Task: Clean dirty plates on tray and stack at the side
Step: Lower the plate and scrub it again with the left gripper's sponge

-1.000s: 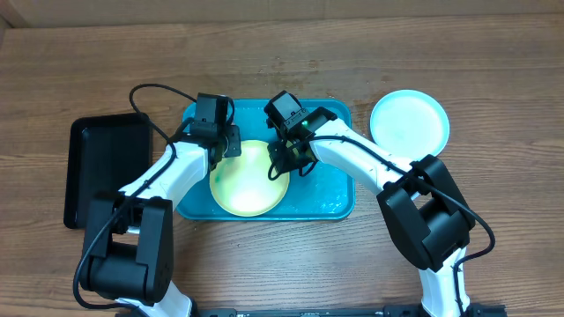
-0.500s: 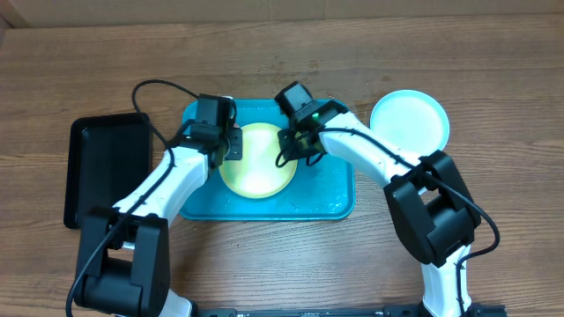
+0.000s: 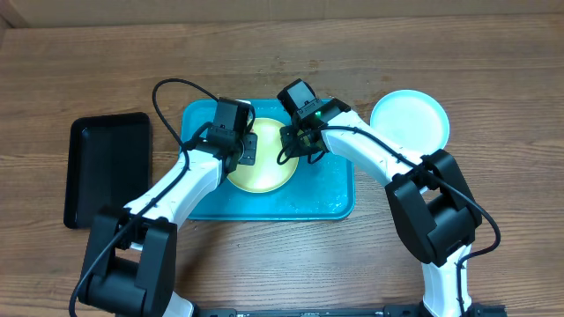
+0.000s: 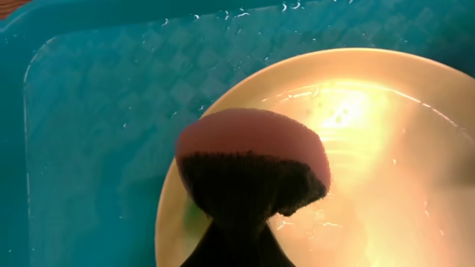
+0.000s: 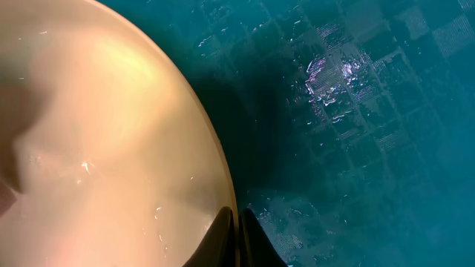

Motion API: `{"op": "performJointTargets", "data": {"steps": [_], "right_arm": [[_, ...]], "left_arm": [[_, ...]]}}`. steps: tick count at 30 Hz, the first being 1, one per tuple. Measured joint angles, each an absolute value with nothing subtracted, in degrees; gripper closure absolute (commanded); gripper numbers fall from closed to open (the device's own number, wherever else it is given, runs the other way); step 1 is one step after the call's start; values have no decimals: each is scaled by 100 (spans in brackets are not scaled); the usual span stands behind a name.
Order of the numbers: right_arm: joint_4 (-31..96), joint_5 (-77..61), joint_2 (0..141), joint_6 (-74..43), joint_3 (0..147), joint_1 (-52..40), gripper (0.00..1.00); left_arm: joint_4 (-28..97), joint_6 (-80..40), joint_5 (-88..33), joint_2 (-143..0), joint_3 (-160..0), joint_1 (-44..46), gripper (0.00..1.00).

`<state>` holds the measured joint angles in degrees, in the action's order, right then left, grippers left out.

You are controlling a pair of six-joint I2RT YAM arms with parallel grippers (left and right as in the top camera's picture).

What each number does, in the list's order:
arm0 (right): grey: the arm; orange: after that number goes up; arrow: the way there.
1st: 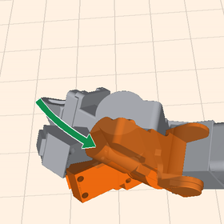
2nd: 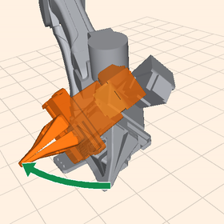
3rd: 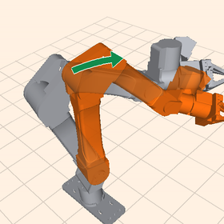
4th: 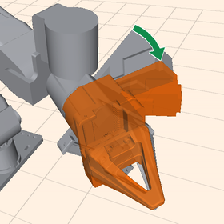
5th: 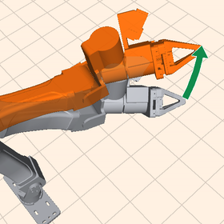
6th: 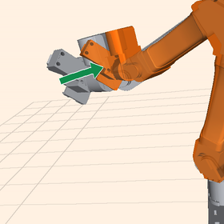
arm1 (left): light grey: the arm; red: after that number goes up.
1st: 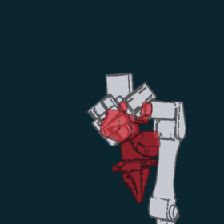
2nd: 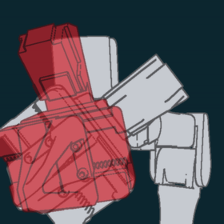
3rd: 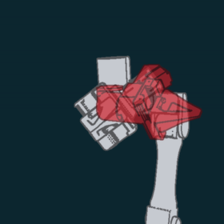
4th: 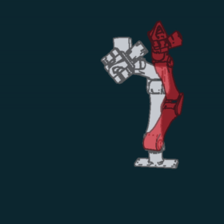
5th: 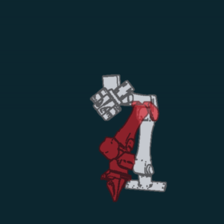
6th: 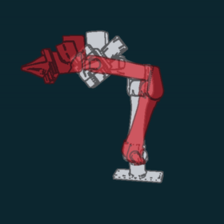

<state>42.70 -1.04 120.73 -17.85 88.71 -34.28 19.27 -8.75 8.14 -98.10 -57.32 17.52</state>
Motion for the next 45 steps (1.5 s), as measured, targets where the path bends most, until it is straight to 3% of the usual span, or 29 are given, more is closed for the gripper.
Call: {"op": "performJointTargets", "data": {"steps": [9, 20, 30, 45], "right_arm": [[4355, -108, 12073, -1800, 8871, -3446, 96], [4329, -106, 12073, -1883, 8871, -3492, 96], [4364, -58, 12073, -1879, 8871, -3566, 96], [4119, -62, 12073, -1817, 8871, -3577, 96]], "left_arm": [[1446, -867, 1739, -10407, -5723, 1754, 96], [-16, -858, 2692, -10541, -5662, 1765, 96], [-515, -926, 2086, -10545, -5660, 1758, 96], [965, -834, 668, -10016, -5649, 1754, 96]]}}
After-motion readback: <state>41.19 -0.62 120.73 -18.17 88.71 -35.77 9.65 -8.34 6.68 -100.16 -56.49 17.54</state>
